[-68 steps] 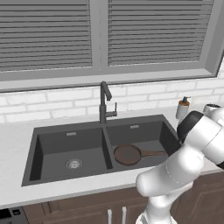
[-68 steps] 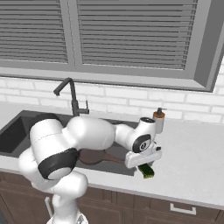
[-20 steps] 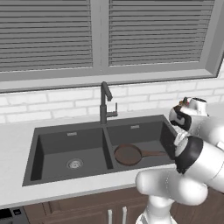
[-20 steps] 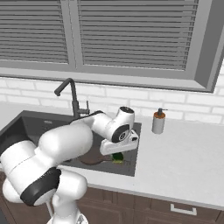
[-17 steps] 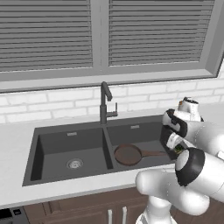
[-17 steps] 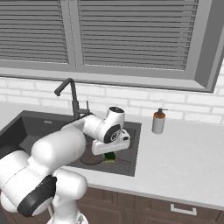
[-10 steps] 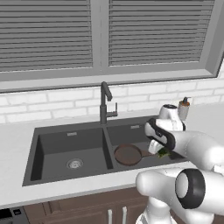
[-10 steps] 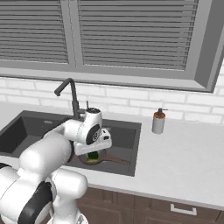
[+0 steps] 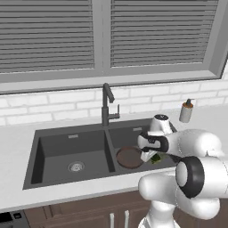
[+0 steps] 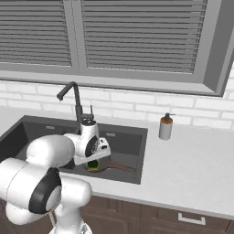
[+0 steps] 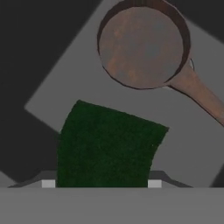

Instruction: Pick the pan and sponge and place them into the sink. Then turn on the water.

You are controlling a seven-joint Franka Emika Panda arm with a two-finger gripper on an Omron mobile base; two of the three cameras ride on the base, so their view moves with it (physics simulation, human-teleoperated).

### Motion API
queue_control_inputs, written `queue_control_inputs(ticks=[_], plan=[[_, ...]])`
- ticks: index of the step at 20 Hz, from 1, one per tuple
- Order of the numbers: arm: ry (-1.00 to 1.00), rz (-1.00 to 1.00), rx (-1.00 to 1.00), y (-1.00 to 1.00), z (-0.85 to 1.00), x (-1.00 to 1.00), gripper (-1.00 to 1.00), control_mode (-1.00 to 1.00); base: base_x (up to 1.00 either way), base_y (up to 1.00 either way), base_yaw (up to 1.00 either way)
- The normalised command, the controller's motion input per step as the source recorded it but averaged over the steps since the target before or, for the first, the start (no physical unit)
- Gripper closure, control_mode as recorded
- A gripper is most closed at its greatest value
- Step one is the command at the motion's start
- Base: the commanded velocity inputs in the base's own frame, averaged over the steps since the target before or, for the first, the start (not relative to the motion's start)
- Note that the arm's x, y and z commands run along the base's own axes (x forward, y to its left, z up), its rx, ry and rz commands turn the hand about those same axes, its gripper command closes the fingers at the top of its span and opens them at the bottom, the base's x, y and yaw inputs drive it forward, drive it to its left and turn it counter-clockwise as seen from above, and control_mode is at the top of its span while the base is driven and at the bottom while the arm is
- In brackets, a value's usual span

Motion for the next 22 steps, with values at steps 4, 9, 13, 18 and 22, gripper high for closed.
queue_control_inputs(ticks=[4,9,13,18,22], plan=[[0.02,0.0,0.0,0.0,-0.27,0.72,1.0,-1.0,0.0,0.0,0.0],[0.03,0.0,0.0,0.0,-0.25,0.66,1.0,-1.0,0.0,0.0,0.0],[0.05,0.0,0.0,0.0,-0.21,0.54,1.0,-1.0,0.0,0.0,0.0],[0.02,0.0,0.0,0.0,-0.24,0.29,1.0,-1.0,0.0,0.0,0.0],[0.0,0.0,0.0,0.0,-0.31,0.26,1.0,-1.0,0.0,0.0,0.0]])
